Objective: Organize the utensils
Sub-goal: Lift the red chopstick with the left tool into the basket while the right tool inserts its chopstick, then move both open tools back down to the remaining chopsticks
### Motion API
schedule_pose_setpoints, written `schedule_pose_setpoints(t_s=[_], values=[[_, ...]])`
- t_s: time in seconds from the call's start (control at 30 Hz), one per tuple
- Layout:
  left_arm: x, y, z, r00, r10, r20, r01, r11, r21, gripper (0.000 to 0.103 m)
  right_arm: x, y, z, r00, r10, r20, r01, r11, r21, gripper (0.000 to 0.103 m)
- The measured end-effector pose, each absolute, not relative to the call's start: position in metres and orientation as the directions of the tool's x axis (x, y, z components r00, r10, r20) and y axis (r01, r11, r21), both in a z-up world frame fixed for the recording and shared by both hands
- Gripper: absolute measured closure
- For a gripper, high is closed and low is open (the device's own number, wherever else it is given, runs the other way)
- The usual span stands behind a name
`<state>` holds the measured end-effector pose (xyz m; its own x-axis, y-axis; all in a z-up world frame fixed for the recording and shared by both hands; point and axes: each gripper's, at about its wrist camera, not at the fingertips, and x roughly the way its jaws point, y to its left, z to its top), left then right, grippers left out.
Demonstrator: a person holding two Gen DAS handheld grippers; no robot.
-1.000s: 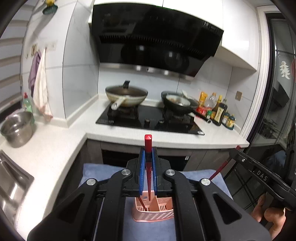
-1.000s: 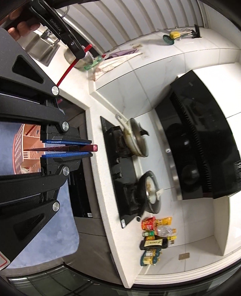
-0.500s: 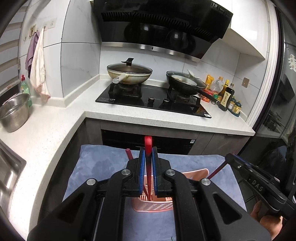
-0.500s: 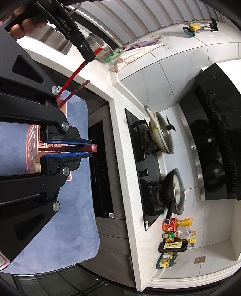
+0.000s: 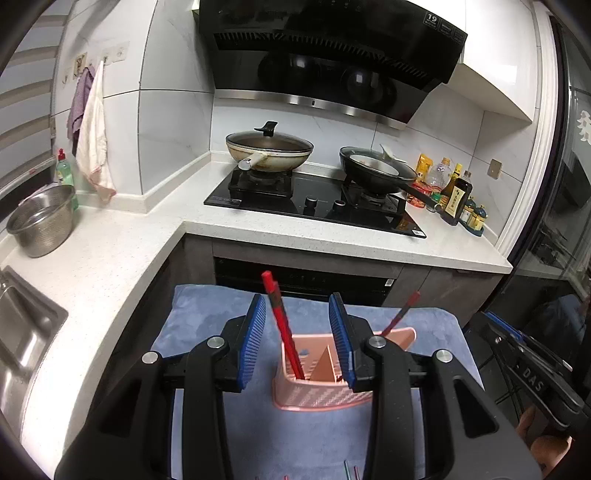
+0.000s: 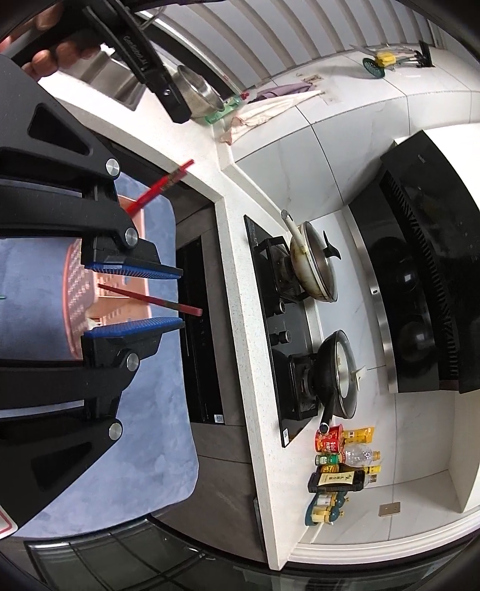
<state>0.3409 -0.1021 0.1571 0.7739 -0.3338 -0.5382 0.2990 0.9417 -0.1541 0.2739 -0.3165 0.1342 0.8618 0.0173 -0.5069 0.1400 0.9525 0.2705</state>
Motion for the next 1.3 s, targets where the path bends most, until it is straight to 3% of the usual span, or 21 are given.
schedule_pose_setpoints(t_s=[0.1, 0.67, 0.97, 1.3], values=[[0.324, -0.095, 0.154, 0.773, -0.327, -0.543, 0.297, 0.944, -0.145, 0.069, 0.251, -0.311, 0.128, 0.857, 0.017, -0.516, 0.139, 0.955, 0.262, 0.075], [0.198, -0.045, 0.055, 0.675, -0.246, -0.696, 0.266, 0.961, -0.082, 0.069, 0.092, -0.260, 0.027, 0.725, -0.055, -0.686, 0.152, 0.985, 0.082, 0.074], [0.147, -0.032, -0.004, 0.583, -0.222, -0.781, 0.255, 0.963, -0.083, 0.069, 0.037, -0.237, -0.039, 0.617, -0.016, -0.787, 0.143, 0.985, 0.093, 0.074], [0.117, -0.029, -0.045, 0.501, -0.218, -0.837, 0.259, 0.961, -0.095, 0.069, 0.021, -0.217, -0.071, 0.569, 0.014, -0.822, 0.095, 0.992, 0.082, 0.074]])
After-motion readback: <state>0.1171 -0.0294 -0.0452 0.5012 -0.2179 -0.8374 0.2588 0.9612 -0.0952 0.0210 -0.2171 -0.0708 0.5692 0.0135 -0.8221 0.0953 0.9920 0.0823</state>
